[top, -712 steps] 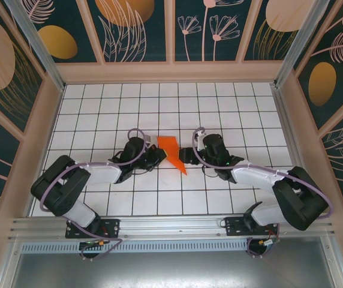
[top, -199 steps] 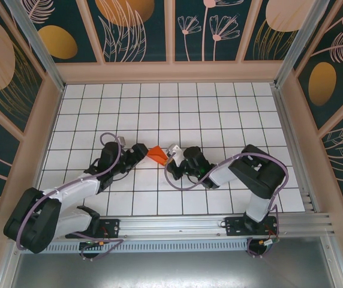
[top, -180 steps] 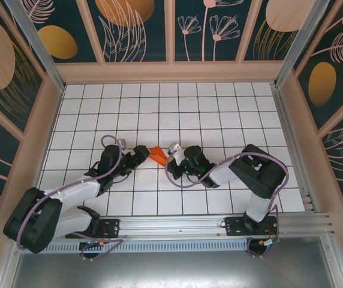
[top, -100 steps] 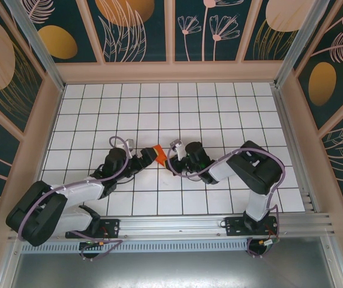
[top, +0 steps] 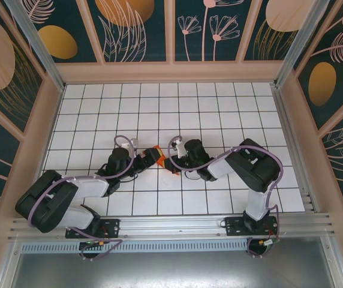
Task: Fold a paper plane with a square sheet of paper (pick it up from the middle)
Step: Fold the wing for the fifth time at the center of the table.
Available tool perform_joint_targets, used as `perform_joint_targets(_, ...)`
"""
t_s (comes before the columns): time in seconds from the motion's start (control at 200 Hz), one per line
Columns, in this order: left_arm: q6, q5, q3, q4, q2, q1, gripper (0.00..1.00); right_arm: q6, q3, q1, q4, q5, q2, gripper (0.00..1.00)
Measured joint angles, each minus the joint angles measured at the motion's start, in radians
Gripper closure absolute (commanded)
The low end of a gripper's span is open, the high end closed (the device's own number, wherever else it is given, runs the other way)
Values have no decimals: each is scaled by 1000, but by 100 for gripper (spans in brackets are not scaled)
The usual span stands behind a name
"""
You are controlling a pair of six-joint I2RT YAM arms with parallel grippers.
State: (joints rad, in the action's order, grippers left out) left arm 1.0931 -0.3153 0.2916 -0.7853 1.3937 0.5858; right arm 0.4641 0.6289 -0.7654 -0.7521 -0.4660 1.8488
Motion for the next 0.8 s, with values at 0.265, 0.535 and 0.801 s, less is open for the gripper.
perform_joint_targets(0.265, 33, -1, 11, -52, 58, 0, 19, 61, 18, 7, 32, -34, 3, 91)
perform_joint_targets(0.535, 72, -3, 13, -118, 120, 2, 30, 130, 18, 23, 35, -76, 18, 91)
perform_joint_targets(0.801, 89, -15, 13, -163, 150, 8, 33, 212, 18, 40, 12, -120, 45, 91)
